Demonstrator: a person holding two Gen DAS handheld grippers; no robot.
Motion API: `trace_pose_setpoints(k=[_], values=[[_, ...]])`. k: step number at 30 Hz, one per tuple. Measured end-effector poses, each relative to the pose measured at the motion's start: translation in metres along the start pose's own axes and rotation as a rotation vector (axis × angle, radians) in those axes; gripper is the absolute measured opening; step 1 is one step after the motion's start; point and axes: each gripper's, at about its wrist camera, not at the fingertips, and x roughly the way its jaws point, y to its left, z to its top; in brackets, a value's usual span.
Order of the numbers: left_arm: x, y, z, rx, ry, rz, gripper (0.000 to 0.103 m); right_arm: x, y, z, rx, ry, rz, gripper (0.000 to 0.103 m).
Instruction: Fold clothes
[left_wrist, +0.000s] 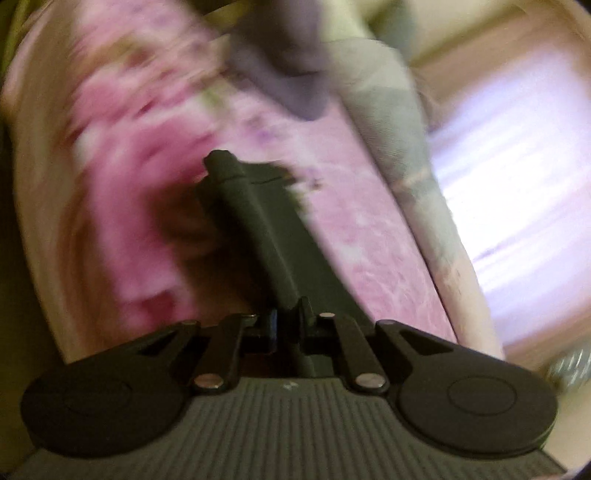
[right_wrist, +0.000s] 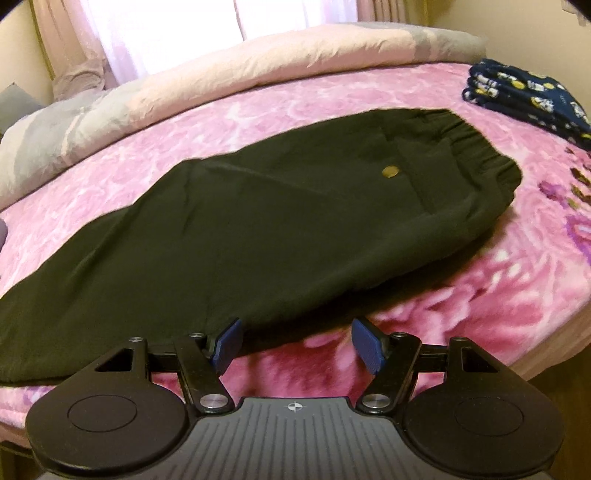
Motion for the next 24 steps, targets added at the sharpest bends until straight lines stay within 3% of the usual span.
trace_pose_setpoints(k=[5,9,12,14,16,18,21,24], values=[[-0.013,-0.110,-0.022,0.420,-0.042,-0.161,0.006,-0.007,-0.021,0.006,0.060,-0.043,-0.015,0.069],[-0.026,-0.185,-0.101,0.796,0.008,-0.336,0.007,-0.017,-0.037,0.013,0.112,-0.102,-0.012,0.069],[-0.009,-0.214,-0.182,1.017,0.185,-0.403,0.011,-0.024,-0.046,0.018,0.152,-0.153,0.013,0.069],[0.022,-0.213,-0.234,1.115,0.344,-0.345,0.016,-0.025,-0.051,0.021,0.191,-0.162,0.044,0.069],[0.034,-0.206,-0.261,1.190,0.340,-0.288,0.016,-0.025,-0.056,0.024,0.235,-0.163,0.079,0.069],[0.029,-0.206,-0.263,1.227,0.338,-0.295,0.021,-0.024,-0.059,0.025,0.294,-0.160,0.141,0.069],[0.015,-0.210,-0.239,1.159,0.396,-0.356,0.022,-0.020,-0.062,0.025,0.408,-0.152,0.287,0.069],[-0.004,-0.202,-0.204,1.009,0.424,-0.420,0.023,-0.003,-0.054,0.023,0.558,-0.083,0.506,0.068]])
